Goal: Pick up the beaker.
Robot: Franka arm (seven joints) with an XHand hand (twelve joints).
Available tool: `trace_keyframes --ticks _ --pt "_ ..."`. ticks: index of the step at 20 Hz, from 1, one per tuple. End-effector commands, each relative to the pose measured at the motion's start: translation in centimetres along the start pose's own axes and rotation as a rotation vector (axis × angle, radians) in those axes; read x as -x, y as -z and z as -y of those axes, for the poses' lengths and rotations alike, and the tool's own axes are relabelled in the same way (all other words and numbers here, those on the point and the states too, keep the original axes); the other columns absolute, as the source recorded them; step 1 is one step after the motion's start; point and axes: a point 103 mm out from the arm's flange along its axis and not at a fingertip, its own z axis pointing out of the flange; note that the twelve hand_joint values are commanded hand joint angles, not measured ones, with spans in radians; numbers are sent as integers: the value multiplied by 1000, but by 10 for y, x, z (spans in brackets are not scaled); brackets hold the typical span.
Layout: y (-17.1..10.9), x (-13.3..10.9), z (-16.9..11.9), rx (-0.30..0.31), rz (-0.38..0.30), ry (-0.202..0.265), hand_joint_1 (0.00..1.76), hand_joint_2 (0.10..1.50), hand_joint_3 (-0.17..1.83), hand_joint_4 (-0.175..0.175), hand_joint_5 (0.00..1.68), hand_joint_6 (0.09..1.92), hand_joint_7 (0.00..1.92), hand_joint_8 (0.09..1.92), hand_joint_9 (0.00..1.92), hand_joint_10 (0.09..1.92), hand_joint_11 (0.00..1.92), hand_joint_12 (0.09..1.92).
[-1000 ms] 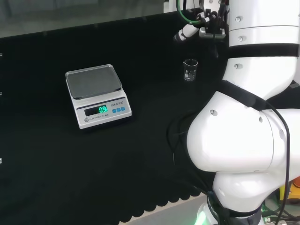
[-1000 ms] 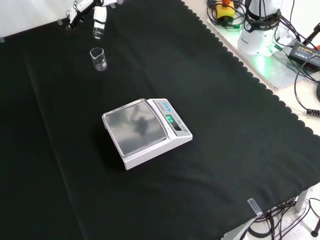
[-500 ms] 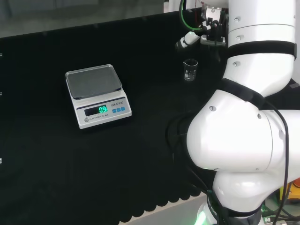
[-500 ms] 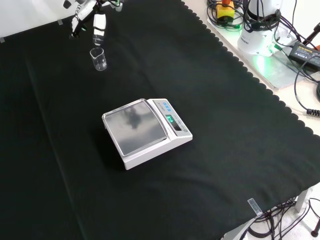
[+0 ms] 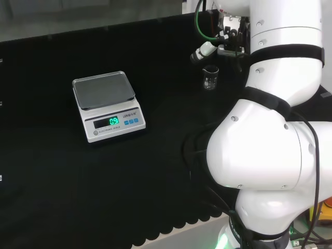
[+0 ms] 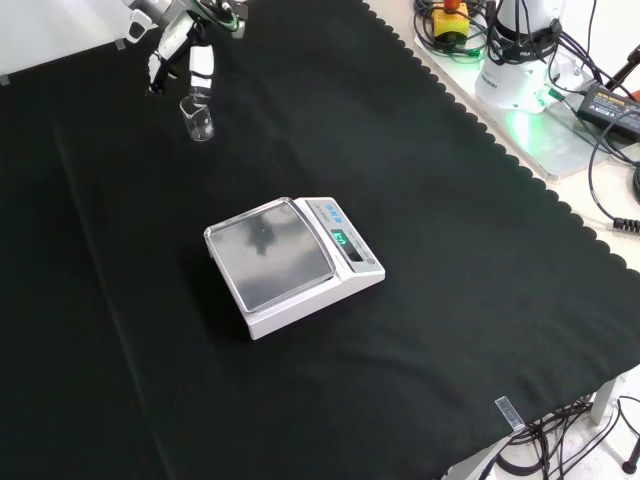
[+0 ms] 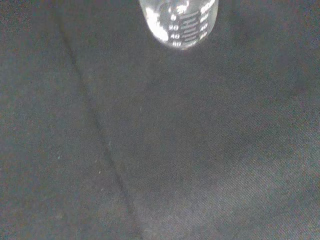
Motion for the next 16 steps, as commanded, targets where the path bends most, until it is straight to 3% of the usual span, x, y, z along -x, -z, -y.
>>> trace_keyframes --ticks 1,2,4,8,9,10,16 --pt "-15 -5 -1 -32 51 84 365 746 -16 -64 347 91 100 799 0 843 123 1520" --pt "-17 -1 0 -23 40 109 365 746 -16 -64 346 91 100 799 0 844 123 1520" --pt "-22 -2 0 -30 35 98 367 745 -16 -64 344 89 98 799 0 845 126 1520" --pt "-28 1 -3 -32 71 50 391 735 -20 -66 333 87 83 796 0 849 139 1519" --pt "-31 -5 -3 -40 105 -2 404 731 -21 -67 326 87 77 795 0 850 144 1518" --pt "-32 -7 -4 -41 107 -26 421 728 -22 -68 320 87 71 797 0 854 153 1514" --pt "-42 -14 -11 -29 119 -40 517 716 -20 -70 305 87 82 815 25 942 260 1465"
